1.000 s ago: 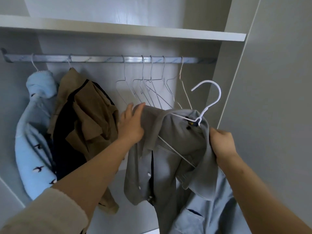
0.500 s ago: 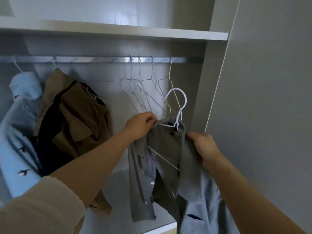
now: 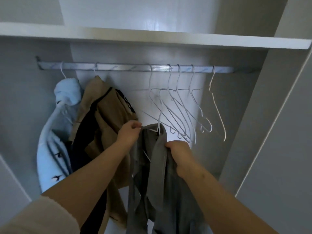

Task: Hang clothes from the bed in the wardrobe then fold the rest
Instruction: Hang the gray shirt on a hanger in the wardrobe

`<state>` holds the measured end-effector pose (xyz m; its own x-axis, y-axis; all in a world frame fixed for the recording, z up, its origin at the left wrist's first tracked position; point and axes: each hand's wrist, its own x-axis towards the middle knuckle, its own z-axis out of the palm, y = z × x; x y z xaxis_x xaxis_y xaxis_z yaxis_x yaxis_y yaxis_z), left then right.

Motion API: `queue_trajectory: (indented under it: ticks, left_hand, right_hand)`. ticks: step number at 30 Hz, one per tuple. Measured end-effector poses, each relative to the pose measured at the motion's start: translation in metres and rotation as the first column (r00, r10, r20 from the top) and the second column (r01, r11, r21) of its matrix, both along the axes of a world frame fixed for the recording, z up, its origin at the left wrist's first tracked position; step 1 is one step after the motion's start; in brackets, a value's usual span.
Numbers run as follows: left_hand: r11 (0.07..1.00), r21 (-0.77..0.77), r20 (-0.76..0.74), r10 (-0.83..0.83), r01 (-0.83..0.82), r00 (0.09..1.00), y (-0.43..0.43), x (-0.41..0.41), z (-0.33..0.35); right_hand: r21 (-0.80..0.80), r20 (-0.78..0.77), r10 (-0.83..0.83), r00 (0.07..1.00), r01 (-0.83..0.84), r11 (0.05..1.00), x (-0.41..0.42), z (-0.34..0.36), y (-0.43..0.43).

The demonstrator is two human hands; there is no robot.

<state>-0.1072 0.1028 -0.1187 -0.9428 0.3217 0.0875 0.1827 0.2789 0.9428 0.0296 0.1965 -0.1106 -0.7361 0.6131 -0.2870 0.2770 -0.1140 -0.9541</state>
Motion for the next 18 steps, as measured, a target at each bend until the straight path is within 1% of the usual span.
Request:
queue_trajectory:
  ticks: [4,7,12,14,18]
  left_hand:
    - [0.997,0.070,0.049,0.041,-0.045,0.998,-0.011,-0.051,0.011]
    - [0.995,0.094,0.038,0.023,-0.026,0.999,-0.016,-0.088,0.022]
    - [0.989,0.140,0.055,-0.061,0.053,0.997,-0.019,-0.142,0.037]
    - [0.983,0.168,0.062,-0.083,0.072,0.995,-0.020,-0.158,0.038]
    - [0.975,0.197,0.107,-0.124,0.101,0.987,-0.023,-0.176,0.035]
  right_hand:
    - [-0.025,-0.059,0.014,0.998,-0.016,1.000,-0.065,0.017,-0.002]
    - [-0.101,-0.075,-0.026,0.997,0.018,0.995,-0.109,0.037,-0.004]
    - [-0.188,-0.250,-0.103,0.963,0.056,0.981,-0.169,0.074,-0.007]
    - [-0.191,-0.292,-0.127,0.948,0.072,0.979,-0.191,0.084,-0.005]
    - [-0.156,-0.261,-0.114,0.959,0.074,0.985,-0.230,0.084,0.000]
